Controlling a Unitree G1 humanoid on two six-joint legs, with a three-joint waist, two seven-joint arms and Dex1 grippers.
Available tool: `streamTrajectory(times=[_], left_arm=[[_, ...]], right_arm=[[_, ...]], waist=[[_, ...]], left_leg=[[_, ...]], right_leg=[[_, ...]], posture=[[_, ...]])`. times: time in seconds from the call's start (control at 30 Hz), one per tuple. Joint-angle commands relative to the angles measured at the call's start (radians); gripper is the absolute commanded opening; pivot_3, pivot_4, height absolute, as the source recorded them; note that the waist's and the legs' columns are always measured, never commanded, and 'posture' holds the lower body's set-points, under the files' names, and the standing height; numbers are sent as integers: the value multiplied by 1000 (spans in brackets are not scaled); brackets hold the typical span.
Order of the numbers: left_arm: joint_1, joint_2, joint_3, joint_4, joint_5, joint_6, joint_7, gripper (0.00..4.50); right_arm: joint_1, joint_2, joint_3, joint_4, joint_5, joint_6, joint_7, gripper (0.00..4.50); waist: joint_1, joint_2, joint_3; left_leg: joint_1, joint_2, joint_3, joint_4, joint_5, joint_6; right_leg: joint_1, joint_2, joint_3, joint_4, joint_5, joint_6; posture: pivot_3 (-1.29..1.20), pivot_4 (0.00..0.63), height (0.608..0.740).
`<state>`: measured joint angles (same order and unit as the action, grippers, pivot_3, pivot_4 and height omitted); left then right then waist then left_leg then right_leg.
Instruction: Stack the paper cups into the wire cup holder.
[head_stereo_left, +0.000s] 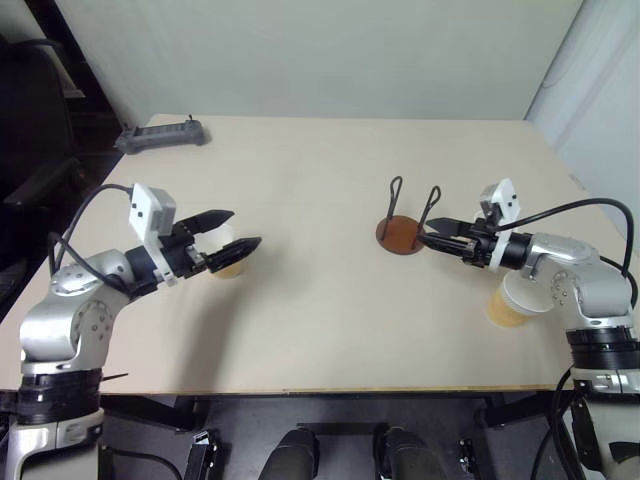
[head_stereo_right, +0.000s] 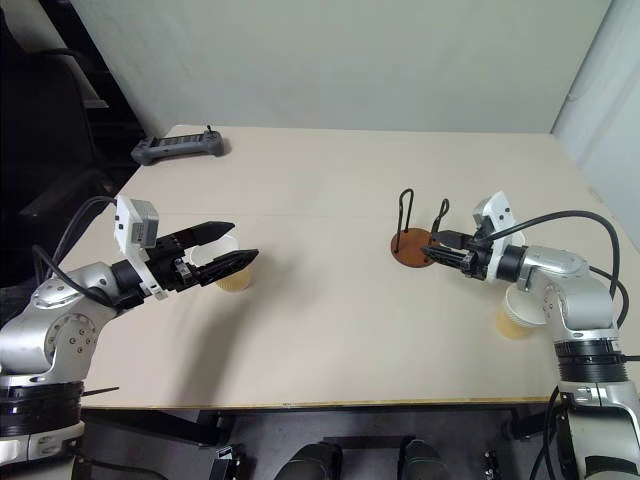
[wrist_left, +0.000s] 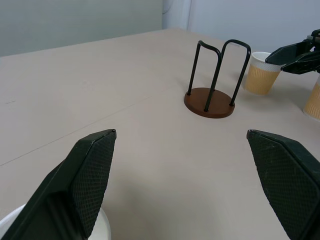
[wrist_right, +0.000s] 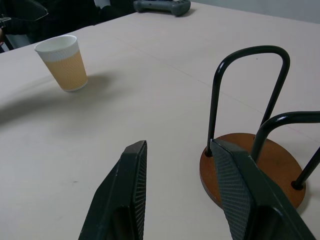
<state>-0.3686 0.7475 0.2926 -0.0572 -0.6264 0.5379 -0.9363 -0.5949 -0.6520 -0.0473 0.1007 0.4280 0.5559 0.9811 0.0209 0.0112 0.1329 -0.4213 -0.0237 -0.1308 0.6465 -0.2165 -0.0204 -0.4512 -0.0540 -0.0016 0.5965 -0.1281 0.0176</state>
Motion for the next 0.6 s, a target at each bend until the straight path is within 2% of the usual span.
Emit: streamTrajectory(times=[0.03,0.6], left_arm=[[-17,9,9,-3,-2,-15,-8,4484],[-25,-17,-7,7,6,-38,-1,4484]], right_arm=[[0,-16,-24,-44,2,-12,-9,1997],[-26,-16,-6,-25,-17,-15,-1,1997]], waist=[[0,0,0],[0,0,0]], left_leg=[[0,0,0,0,0,0],[0,0,0,0,0,0]], right_leg=[[0,0,0,0,0,0],[0,0,0,0,0,0]], posture=[[0,150,740],[0,150,740]])
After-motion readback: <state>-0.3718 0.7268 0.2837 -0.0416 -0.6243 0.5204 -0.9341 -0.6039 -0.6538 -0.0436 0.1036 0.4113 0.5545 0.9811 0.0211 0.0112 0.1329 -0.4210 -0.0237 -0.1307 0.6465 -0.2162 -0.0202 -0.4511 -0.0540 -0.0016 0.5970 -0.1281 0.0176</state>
